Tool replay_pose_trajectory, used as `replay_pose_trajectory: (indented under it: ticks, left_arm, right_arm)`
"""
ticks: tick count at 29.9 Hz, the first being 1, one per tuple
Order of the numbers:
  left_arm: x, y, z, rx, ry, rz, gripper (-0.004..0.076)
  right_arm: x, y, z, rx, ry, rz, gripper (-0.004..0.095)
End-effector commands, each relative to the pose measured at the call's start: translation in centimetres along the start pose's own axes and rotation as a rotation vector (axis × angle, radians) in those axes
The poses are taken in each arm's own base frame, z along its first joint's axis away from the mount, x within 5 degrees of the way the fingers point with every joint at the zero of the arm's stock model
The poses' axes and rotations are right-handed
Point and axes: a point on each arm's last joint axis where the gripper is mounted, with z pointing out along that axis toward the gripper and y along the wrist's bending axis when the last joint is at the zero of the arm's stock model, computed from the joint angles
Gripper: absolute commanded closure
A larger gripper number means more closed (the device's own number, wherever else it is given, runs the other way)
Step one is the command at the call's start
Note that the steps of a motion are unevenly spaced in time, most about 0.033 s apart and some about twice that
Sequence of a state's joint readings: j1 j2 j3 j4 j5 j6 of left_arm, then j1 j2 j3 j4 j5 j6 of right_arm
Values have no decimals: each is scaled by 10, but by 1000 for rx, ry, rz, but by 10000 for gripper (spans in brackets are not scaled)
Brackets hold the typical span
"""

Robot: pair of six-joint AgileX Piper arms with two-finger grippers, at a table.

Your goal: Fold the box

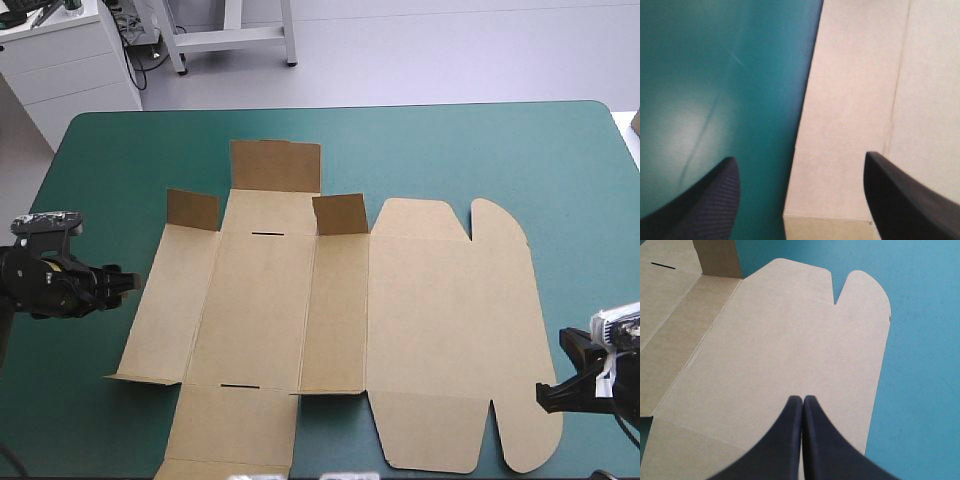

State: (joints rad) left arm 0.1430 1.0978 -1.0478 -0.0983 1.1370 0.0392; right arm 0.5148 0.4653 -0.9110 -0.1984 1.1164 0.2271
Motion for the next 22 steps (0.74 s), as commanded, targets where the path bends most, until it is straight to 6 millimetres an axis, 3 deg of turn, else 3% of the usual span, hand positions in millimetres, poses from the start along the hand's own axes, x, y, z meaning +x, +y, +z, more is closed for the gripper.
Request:
replay_pose_trajectory:
  ticks: [1, 6, 15, 22]
  left_arm:
    - [-15, 17, 15, 147, 41, -70, 232]
    - [-26, 39, 45, 384, 117, -215, 232]
    - [-25, 58, 114, 426, 372, -253, 232]
    - [-21, 51, 132, 445, 459, -200, 232]
  right_arm:
    - [-8, -1, -2, 17, -45, -8, 926]
    - [-8, -1, -2, 19, -39, -5, 926]
    - [-7, -2, -2, 23, -36, -7, 926]
    - [-8, -2, -2, 25, -36, -8, 926]
